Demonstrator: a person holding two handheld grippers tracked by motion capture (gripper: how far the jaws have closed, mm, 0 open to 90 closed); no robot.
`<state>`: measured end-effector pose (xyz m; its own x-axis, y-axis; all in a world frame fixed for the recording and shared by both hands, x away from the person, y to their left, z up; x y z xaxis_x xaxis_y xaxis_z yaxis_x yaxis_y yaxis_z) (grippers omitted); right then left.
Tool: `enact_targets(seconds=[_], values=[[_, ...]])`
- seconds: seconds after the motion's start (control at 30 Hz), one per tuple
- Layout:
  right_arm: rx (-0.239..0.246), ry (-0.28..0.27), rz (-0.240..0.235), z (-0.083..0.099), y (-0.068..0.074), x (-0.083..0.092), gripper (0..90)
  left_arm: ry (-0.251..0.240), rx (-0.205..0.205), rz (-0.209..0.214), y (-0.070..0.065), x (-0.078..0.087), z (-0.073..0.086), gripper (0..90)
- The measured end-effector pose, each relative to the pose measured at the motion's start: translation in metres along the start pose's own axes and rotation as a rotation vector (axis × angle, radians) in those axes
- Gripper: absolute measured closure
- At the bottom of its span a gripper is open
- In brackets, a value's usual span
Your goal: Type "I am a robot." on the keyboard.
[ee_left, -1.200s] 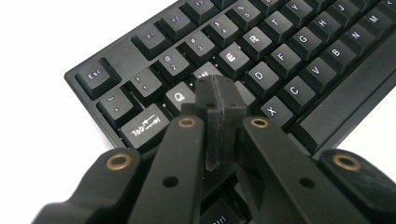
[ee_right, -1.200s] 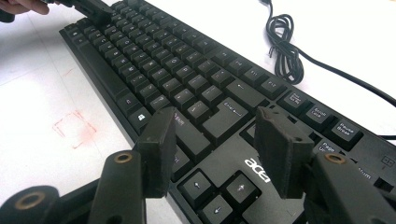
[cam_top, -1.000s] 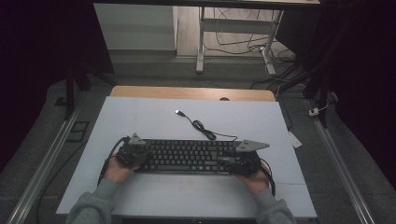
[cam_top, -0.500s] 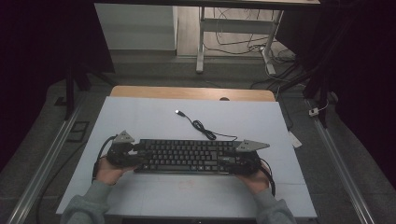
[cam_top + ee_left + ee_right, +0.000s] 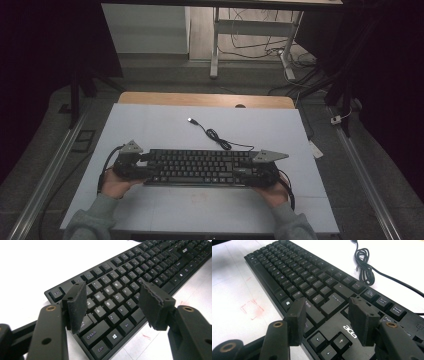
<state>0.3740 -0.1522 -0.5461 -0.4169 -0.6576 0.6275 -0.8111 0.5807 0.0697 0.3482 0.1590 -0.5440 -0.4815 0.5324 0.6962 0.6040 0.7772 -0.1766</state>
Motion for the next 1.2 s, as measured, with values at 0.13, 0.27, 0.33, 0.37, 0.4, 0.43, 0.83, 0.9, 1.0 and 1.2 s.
enact_targets(seconds=[0.13, 0.27, 0.33, 0.37, 0.4, 0.43, 0.83, 0.9, 1.0, 1.2], values=[[0.000, -0.001, 0.001, 0.000, 0.000, 0.000, 48.8, 0.002, 0.001, 0.000, 0.000, 0.000, 0.000, 39.2], [-0.002, -0.009, -0.003, -0.001, 0.001, 0.000, 48.9, 0.002, -0.002, 0.003, -0.001, 0.000, 0.000, 38.9], [-0.001, -0.012, -0.006, -0.002, 0.002, 0.000, 48.9, 0.003, -0.002, 0.002, -0.001, 0.000, 0.000, 38.7], [0.002, -0.008, -0.005, -0.002, 0.003, 0.000, 48.9, 0.003, 0.001, -0.001, -0.001, -0.001, 0.000, 38.2], [0.002, -0.011, -0.010, -0.003, 0.004, 0.000, 49.0, 0.003, 0.004, -0.005, 0.000, -0.001, 0.000, 37.4], [0.000, -0.019, -0.016, -0.005, 0.005, -0.001, 49.0, 0.006, 0.005, -0.007, 0.000, -0.002, 0.000, 36.7], [0.008, -0.021, -0.062, -0.019, 0.021, -0.014, 50.8, 0.018, 0.000, -0.008, -0.001, -0.005, 0.000, 35.0], [0.003, -0.024, -0.072, -0.022, 0.024, -0.018, 51.8, 0.020, 0.001, -0.008, -0.002, -0.006, 0.000, 34.8], [0.001, -0.018, -0.075, -0.025, 0.027, -0.023, 54.0, 0.025, -0.001, -0.006, -0.002, -0.007, 0.000, 34.5], [0.010, -0.003, -0.090, -0.029, 0.034, -0.032, 65.1, 0.024, 0.000, -0.009, -0.001, -0.007, 0.000, 34.2]])
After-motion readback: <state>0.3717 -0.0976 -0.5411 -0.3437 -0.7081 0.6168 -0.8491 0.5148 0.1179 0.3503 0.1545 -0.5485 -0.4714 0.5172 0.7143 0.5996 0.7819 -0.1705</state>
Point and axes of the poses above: each handheld gripper's, and its own axes: x roughly backward along the jaws, z roughly out of its underside, y roughly to its left, the point moved 9 cm from there along -x, roughly forward along the jaws, and after that the axes turned 4 degrees about y, right-handed, at the moved point
